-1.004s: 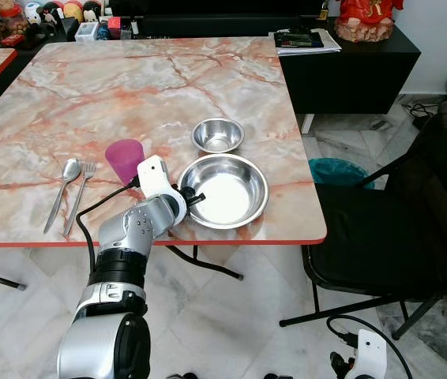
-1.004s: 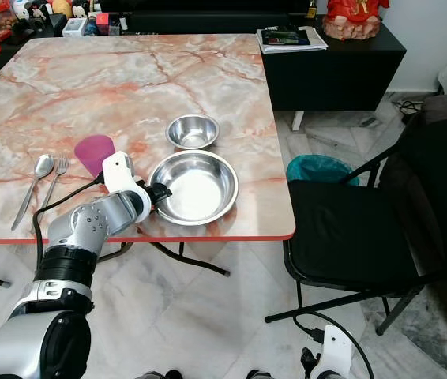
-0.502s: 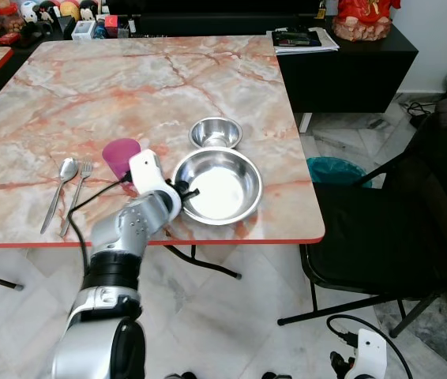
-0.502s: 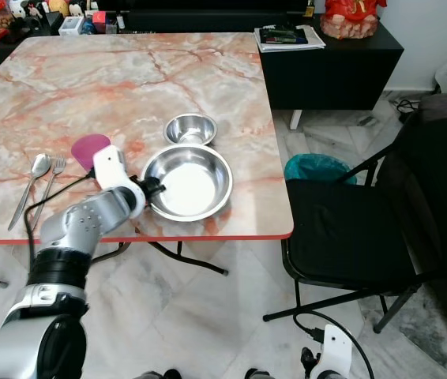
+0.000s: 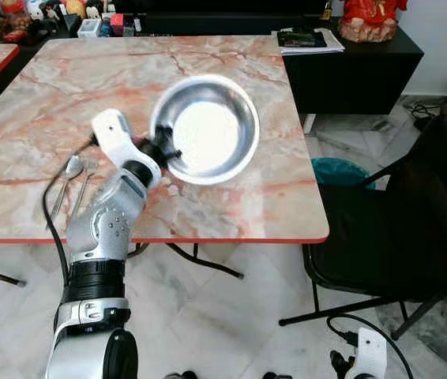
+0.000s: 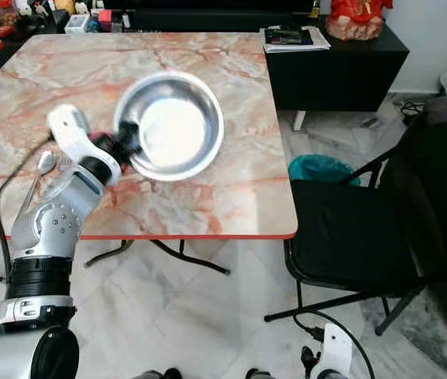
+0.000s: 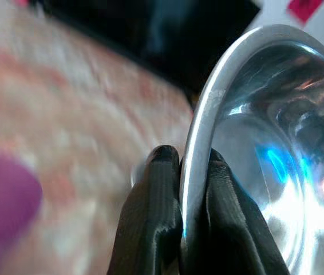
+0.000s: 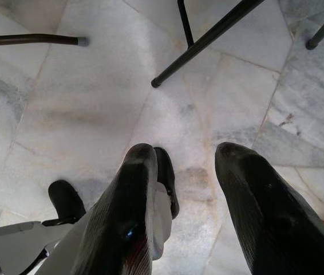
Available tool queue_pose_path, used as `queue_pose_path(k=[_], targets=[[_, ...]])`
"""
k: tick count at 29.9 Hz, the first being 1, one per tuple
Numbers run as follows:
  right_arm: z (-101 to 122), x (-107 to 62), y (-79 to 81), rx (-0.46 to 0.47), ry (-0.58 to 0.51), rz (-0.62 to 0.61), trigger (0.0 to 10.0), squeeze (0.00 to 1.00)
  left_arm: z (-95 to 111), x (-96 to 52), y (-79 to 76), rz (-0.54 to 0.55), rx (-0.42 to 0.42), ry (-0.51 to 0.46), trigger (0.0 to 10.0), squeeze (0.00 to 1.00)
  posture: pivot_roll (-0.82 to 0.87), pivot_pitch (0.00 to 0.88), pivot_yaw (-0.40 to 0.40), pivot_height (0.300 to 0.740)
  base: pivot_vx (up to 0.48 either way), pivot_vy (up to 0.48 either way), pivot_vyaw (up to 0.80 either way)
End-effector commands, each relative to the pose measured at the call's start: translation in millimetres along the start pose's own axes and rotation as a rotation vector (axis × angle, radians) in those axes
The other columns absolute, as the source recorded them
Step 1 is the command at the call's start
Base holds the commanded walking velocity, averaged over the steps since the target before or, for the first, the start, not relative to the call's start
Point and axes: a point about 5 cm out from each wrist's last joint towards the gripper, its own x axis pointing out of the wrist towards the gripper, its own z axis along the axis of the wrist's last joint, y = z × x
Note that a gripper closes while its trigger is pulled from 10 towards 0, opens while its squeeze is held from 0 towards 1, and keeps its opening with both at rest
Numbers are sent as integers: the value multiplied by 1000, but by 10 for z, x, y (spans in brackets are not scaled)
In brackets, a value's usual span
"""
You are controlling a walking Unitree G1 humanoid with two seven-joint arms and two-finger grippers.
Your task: Setting the table
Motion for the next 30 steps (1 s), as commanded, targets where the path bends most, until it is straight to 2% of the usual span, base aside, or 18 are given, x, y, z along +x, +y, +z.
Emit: queue_pose_path(k=[1,3,5,9,12,15,20,24,30], targets=[[-22,-11,-32,6,-1,-6,10000,0,258,16,-70,5,83,-143,10000,0,-37,123,-12,740,0,0,0],[-20,-11,-31,9,-4,-6,10000,0,321,13,-69,20,104,-185,10000,0,-37,123,-12,740,0,0,0],[-20,-11,-31,9,-4,-6,10000,0,320,12,-68,18,104,-189,10000,0,-37,123,-12,740,0,0,0],[-14,-10,-23,17,-16,-1,10000,0,700,-14,7,131,303,-382,10000,0,-35,110,-9,740,0,0,0],[-14,-10,-21,16,-16,-1,10000,0,767,-32,31,148,350,-415,10000,0,-32,104,-6,740,0,0,0],[-14,-10,-19,15,-17,1,10000,0,888,-72,103,183,449,-461,10000,0,-32,104,-6,740,0,0,0],[-16,-11,-19,14,-18,3,10000,0,832,-58,119,191,444,-449,10000,0,-28,95,-5,740,0,0,0],[-16,-12,-22,14,-20,2,10000,0,717,-30,69,172,420,-426,10000,0,-30,95,-7,740,0,290,0],[-15,-12,-22,16,-20,0,10000,0,672,-12,59,173,411,-415,10000,0,-30,105,-7,740,0,304,0]])
